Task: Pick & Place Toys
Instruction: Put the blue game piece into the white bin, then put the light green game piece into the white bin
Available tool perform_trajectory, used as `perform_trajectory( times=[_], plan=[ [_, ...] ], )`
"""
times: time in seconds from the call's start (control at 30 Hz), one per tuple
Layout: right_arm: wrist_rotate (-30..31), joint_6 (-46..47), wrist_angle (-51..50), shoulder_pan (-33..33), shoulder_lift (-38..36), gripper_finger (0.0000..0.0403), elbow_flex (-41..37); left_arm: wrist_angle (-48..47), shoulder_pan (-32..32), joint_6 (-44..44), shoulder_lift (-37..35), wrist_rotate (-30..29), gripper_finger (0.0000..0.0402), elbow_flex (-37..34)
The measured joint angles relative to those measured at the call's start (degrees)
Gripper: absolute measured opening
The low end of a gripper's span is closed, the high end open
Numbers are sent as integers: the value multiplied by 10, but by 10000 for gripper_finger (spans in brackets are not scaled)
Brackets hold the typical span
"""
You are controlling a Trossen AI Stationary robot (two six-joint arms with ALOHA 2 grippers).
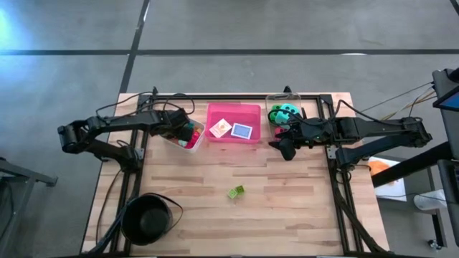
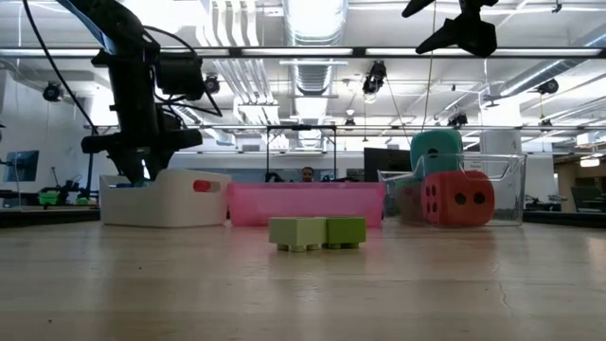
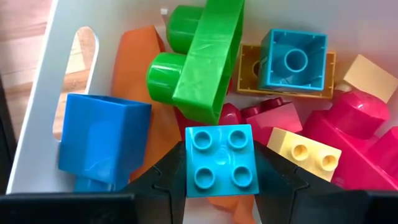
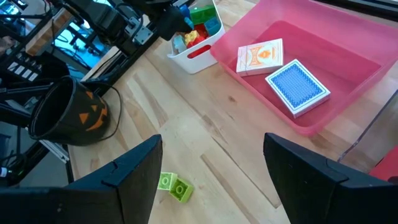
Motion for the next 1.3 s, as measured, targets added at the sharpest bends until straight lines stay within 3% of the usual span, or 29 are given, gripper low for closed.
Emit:
perform_trajectory(
  times=[0.23, 0.47, 0.6, 1.0, 1.13, 1.3],
  plan=[
    [0, 2, 0, 0, 0, 271, 0, -2, 0, -1, 0, 0, 139, 0],
    [0, 2, 0, 0, 0, 271, 0, -3, 0, 3, 0, 15, 299, 0],
    [0, 2, 0, 0, 0, 271, 0, -3, 0, 9, 0, 17, 350, 0],
    [0, 2, 0, 0, 0, 271, 0, -2, 0, 16, -4, 44, 363, 9],
    [0, 2, 0, 0, 0, 271, 0, -9, -4, 29, -8, 85, 364, 33],
    [0, 2, 0, 0, 0, 271, 0, -34, -28, 57, -12, 88, 364, 79]
  ],
)
